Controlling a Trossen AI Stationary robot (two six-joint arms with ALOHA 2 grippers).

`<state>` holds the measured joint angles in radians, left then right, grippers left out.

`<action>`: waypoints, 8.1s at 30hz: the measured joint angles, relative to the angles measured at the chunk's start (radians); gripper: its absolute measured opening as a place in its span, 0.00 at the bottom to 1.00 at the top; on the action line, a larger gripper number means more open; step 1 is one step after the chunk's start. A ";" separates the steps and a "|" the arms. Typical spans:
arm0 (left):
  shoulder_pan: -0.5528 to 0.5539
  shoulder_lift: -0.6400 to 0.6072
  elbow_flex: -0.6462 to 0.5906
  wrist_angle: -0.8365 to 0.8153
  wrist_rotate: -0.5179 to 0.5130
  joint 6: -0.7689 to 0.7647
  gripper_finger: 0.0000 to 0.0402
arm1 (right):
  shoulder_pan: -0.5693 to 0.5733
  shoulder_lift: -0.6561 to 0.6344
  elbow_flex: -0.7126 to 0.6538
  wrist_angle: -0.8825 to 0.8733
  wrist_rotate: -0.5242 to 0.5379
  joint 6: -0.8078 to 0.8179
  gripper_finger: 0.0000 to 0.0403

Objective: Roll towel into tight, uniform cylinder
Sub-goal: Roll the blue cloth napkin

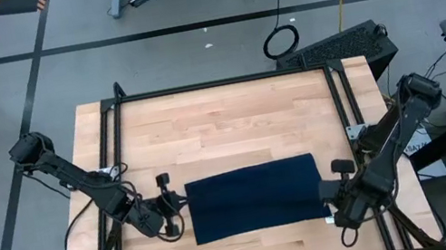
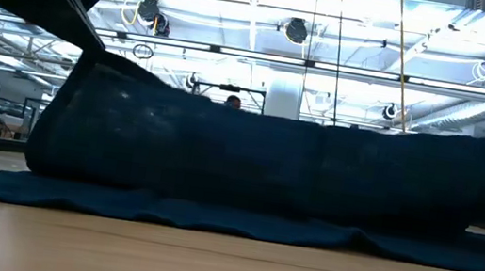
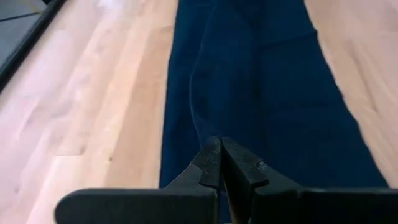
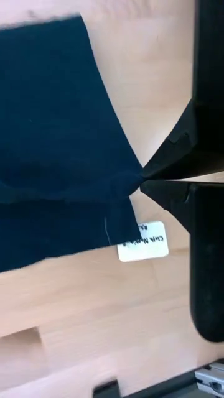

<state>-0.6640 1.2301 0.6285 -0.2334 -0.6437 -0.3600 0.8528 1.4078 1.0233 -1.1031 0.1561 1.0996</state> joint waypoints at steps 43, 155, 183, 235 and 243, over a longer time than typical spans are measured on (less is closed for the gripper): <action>0.000 0.000 0.000 0.019 0.166 -0.025 0.03 | 0.008 0.112 0.000 0.124 -0.041 -0.044 0.30; 0.155 0.308 0.001 0.289 0.074 0.091 0.39 | -0.010 0.111 -0.146 0.456 -0.159 -0.093 0.01; 0.416 0.636 0.000 0.956 0.312 0.242 0.03 | -0.611 0.054 -0.788 1.896 0.145 -0.993 0.01; 0.299 0.190 -0.023 0.150 0.273 -0.045 0.02 | -0.662 0.610 -0.751 2.455 0.102 -0.983 0.01; 0.239 0.199 -0.188 0.281 0.180 -0.155 0.02 | -0.661 0.520 -0.730 2.468 0.100 -0.987 0.01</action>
<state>-0.4250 1.4292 0.4403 0.0480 -0.4636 -0.5153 0.1913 1.9275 0.2934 1.3654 0.2562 0.1122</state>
